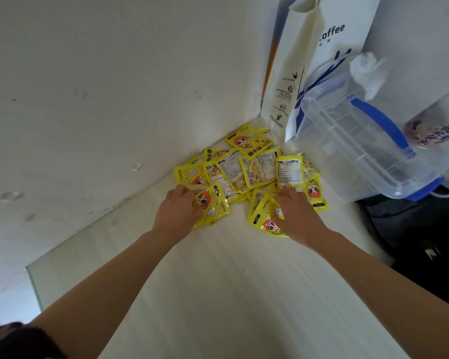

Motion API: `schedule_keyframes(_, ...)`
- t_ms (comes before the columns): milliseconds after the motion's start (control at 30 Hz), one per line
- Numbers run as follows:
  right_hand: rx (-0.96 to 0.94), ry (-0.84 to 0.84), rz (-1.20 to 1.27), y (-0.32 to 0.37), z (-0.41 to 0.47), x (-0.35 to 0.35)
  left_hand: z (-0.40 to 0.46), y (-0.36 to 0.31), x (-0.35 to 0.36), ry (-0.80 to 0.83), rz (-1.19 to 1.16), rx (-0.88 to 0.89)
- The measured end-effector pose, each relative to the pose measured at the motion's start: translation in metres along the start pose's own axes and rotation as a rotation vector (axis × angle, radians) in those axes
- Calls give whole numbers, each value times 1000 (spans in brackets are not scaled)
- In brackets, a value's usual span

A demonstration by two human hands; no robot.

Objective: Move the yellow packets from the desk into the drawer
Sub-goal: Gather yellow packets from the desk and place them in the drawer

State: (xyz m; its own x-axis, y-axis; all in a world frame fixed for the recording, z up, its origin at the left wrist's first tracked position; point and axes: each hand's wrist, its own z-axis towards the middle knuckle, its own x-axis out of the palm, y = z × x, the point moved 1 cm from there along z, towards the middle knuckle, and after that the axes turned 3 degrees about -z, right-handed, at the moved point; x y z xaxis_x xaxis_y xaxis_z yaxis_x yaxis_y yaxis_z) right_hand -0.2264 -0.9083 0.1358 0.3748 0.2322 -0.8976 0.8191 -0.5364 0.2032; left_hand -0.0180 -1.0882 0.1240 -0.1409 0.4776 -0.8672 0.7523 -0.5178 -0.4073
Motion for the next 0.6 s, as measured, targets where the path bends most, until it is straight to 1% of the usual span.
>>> schedule_keyframes(133, 9, -1, -54, 3, 3, 5, -2, 2, 5, 41, -132, -114)
schedule_keyframes(300, 4, -7, -74, 3, 2, 4, -9, 1, 5, -38, -247, -161)
schedule_keyframes(400, 35, -7, -86, 6, 0, 1, -12, -3, 1, -52, -277, -221)
schedule_keyframes(600, 58, -3, -23, 8, -10, 5, -21, -5, -10, -68, -378, -291)
